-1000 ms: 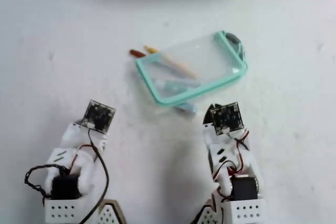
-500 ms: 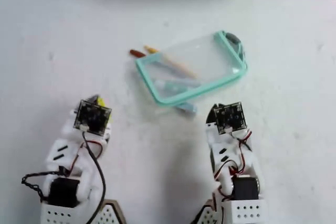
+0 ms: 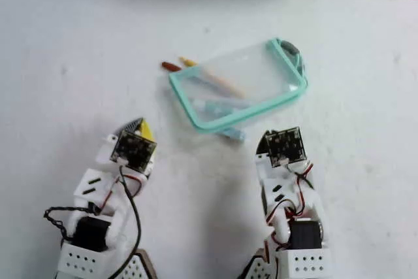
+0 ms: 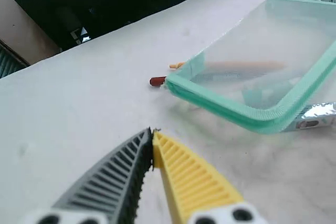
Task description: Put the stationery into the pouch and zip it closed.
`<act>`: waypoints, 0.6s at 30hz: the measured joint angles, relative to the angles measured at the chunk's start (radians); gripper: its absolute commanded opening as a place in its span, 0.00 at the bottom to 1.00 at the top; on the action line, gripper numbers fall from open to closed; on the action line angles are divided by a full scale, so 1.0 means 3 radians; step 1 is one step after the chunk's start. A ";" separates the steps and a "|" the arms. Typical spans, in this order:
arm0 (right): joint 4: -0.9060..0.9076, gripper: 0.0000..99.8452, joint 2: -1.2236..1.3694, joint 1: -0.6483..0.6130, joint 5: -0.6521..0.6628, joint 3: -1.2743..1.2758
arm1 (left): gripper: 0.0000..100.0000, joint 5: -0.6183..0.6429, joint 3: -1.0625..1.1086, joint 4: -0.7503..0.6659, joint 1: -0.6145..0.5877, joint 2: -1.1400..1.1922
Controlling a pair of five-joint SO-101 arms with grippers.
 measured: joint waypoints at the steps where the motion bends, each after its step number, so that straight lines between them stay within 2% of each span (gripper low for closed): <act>1: 0.0010 0.02 0.0000 -0.0041 0.0000 0.0000 | 0.02 -0.0005 0.0000 0.0051 0.0000 0.0000; 7: 0.0010 0.02 0.0000 -0.0056 0.0000 0.0000 | 0.02 -0.0153 0.0000 0.0317 0.0220 0.0000; 18: 0.0010 0.02 0.0000 -0.0061 0.0000 0.0000 | 0.02 -0.0159 -0.0205 0.0552 0.0240 0.0000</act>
